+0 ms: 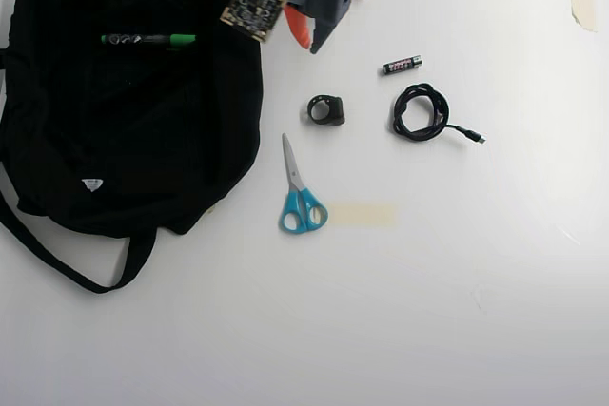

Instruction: Put the green marker into the black bag

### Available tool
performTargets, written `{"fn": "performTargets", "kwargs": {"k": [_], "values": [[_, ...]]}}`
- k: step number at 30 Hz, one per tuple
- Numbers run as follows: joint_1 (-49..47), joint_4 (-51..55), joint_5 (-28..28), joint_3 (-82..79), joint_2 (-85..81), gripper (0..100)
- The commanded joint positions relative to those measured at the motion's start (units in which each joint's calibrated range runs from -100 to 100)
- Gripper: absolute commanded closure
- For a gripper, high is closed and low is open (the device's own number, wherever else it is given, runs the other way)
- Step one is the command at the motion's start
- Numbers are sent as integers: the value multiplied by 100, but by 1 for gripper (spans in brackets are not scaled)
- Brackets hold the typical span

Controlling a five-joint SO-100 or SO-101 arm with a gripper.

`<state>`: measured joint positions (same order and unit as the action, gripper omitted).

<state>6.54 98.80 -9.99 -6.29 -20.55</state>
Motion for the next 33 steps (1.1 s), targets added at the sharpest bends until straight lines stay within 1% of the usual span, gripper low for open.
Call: {"fn": "performTargets", "kwargs": {"k": [1, 8, 12, 16, 25, 33], "values": [[-190, -9, 29, -288, -510, 98], [-474, -130, 71, -934, -974, 98], [-482, -517, 490, -1482, -1406, 98], [-564, -896, 653, -2174, -1854, 98], [-938, -2085, 658, -4564, -3480, 98], [-1125, -2507, 663, -6029, -4700, 98]]}}
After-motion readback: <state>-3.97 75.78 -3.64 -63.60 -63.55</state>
